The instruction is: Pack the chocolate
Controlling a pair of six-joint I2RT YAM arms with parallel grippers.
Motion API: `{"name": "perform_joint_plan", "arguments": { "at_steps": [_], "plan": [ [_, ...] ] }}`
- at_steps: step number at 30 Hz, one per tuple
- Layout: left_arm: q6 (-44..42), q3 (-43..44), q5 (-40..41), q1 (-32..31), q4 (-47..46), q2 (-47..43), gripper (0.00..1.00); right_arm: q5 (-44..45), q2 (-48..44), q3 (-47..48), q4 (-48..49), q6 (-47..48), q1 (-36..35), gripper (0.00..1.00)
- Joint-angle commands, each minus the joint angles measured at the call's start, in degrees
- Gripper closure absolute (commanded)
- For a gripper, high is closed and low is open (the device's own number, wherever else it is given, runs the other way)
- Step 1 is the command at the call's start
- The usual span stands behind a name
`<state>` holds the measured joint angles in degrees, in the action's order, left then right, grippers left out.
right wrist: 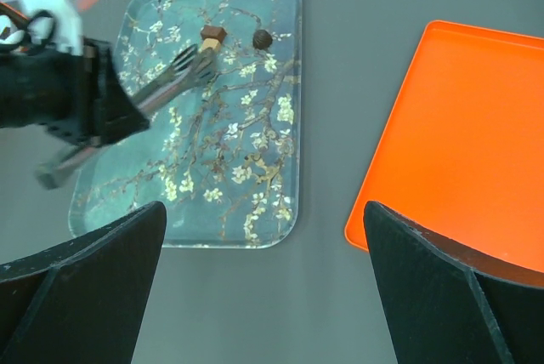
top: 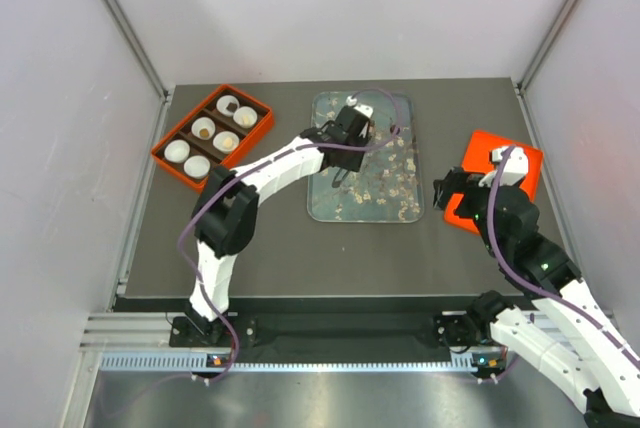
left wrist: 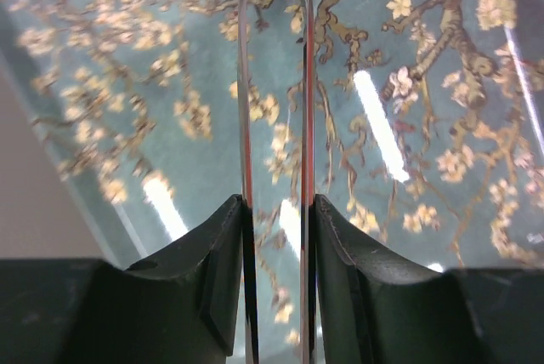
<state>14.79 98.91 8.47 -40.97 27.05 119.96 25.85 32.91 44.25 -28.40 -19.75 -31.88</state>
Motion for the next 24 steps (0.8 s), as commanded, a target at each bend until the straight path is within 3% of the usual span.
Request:
{"name": "perform_joint_plan", "arguments": {
  "at_steps": [1,11,24],
  "plan": [
    [2.44,-2.93,2.6,0.98,-2.53,-11.39,0.66,-0.09,-0.56,1.98,1.07,-1.08,-0.73,0.0],
    [5.6,-6.54,8.4,8.62,5.9,-24.5,0.67,-2.9,-1.18,1.28,1.07,-3.19,-0.73,0.0],
    [8.5,-14.44,8.32,32.52,13.12,-36.28,0.67,-4.75,-1.88,-0.66,2.56,-2.67,-0.73,0.0]
  ]
}}
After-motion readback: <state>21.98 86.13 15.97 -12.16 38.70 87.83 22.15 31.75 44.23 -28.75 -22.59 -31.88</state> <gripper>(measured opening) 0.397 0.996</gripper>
